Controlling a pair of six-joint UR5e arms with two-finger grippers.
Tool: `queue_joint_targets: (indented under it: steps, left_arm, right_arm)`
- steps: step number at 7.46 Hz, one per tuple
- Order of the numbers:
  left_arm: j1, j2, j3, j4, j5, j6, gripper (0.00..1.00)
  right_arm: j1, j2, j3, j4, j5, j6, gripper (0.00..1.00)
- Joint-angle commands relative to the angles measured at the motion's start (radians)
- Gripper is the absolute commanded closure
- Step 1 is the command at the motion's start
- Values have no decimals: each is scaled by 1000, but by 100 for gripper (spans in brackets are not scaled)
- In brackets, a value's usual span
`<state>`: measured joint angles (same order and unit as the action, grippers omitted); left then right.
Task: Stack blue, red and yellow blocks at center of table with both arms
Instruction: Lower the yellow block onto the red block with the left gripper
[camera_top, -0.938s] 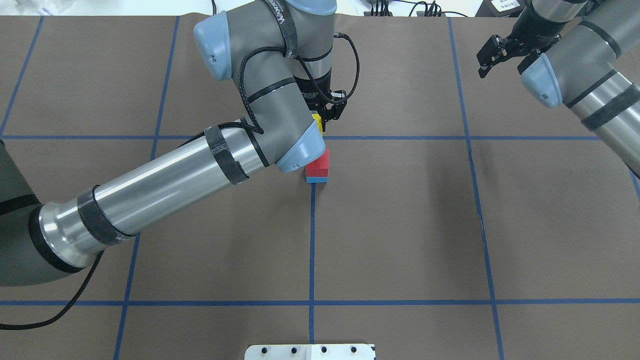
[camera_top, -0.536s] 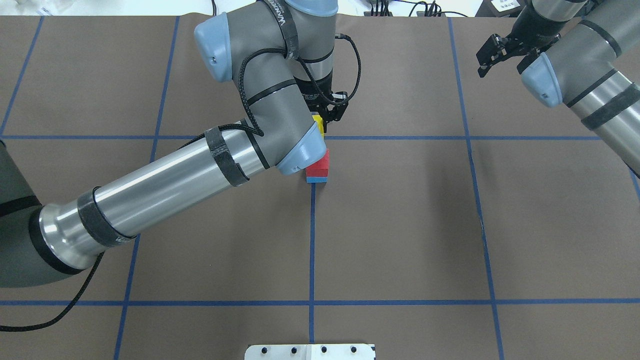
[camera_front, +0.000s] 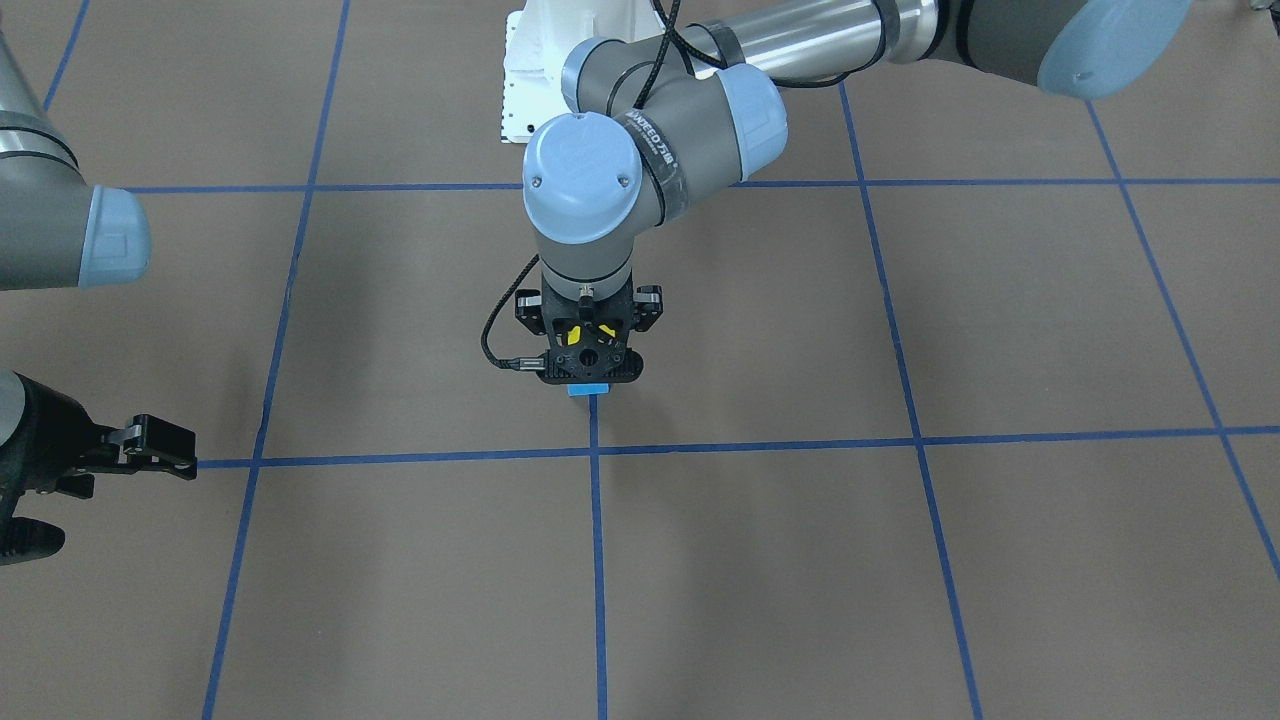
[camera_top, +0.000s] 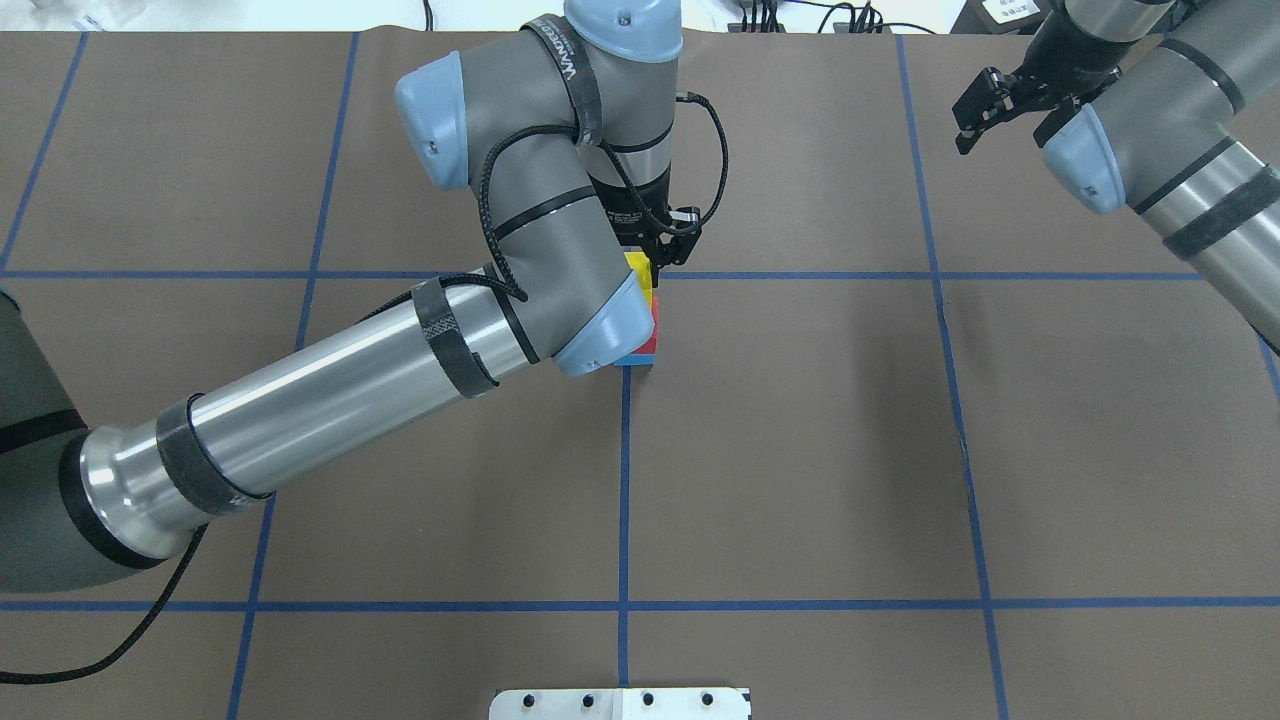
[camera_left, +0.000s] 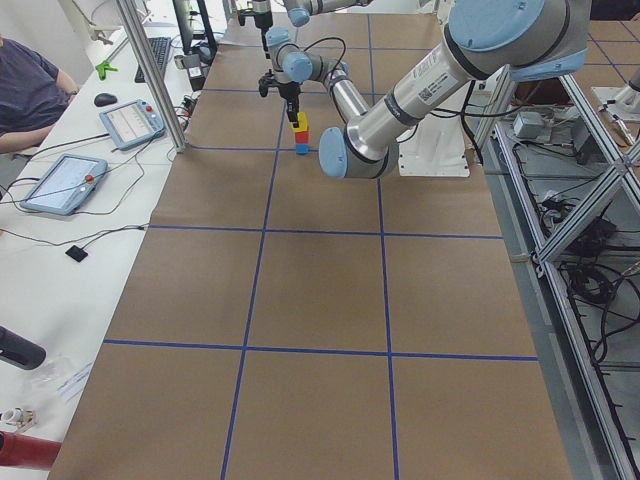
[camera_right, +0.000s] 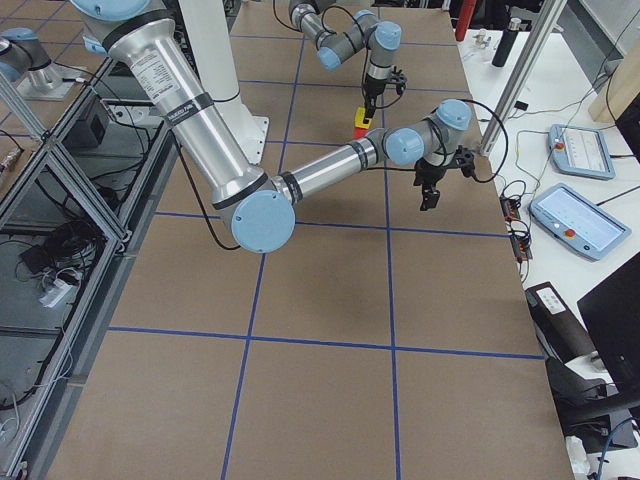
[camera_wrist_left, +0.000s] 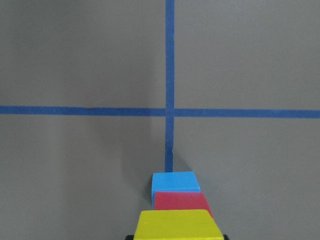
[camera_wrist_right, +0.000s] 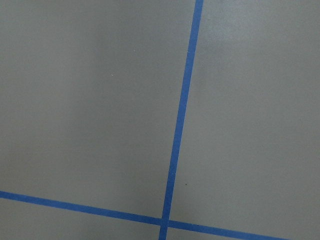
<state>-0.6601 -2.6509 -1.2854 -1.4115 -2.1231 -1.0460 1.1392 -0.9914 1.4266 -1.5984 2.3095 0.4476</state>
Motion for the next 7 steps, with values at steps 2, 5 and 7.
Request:
queue_joint_targets:
  steps: [2,5,7]
  left_arm:
    - [5,9,-22,0,0,0,100]
    - [5,2,-28,0,-2,-2,100]
    - [7,2,-26,-3,-2,-2,100]
  right_arm:
    - [7,-1,0,0,2,-4,0]
    - [13,-1,0,0,7,-7,0]
    - [14,-1,-2,0,7,-7,0]
